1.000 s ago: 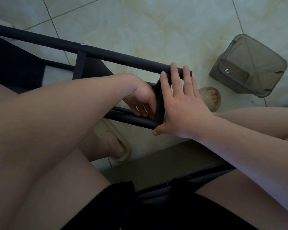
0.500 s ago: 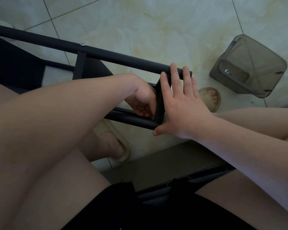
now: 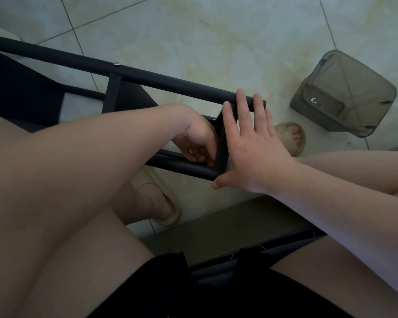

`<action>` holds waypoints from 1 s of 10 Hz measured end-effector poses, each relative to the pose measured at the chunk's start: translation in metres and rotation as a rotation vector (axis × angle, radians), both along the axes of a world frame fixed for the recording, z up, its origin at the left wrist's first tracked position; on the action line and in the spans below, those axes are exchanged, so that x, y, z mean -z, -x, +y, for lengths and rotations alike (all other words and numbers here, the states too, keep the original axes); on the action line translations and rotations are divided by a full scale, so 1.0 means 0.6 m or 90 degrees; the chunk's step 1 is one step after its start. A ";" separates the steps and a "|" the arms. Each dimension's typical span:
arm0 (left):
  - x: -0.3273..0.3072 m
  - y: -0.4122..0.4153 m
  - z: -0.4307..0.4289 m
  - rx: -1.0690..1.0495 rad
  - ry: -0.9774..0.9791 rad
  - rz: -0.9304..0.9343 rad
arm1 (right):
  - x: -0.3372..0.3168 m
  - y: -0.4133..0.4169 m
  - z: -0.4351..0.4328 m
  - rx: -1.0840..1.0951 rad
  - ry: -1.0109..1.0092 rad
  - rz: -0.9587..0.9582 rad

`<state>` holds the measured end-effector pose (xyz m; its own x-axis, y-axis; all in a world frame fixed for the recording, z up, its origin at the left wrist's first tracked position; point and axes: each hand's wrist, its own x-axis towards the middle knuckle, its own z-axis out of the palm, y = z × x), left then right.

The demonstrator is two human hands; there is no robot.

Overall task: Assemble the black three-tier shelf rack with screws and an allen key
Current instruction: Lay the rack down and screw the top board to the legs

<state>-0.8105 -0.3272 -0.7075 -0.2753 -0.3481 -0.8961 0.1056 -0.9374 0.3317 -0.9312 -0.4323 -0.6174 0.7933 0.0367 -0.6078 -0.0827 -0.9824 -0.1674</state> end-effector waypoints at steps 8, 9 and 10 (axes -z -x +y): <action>0.001 -0.004 0.004 -0.003 -0.003 -0.007 | -0.001 0.000 0.000 0.005 -0.004 0.003; -0.001 0.000 -0.001 0.009 -0.003 0.002 | -0.001 0.000 0.000 0.004 -0.006 0.009; -0.003 -0.001 -0.003 -0.001 -0.003 0.009 | -0.002 -0.001 0.000 0.004 -0.007 0.008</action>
<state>-0.8099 -0.3291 -0.7056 -0.2875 -0.3436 -0.8940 0.1110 -0.9391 0.3252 -0.9305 -0.4324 -0.6160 0.7855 0.0386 -0.6176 -0.0910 -0.9800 -0.1770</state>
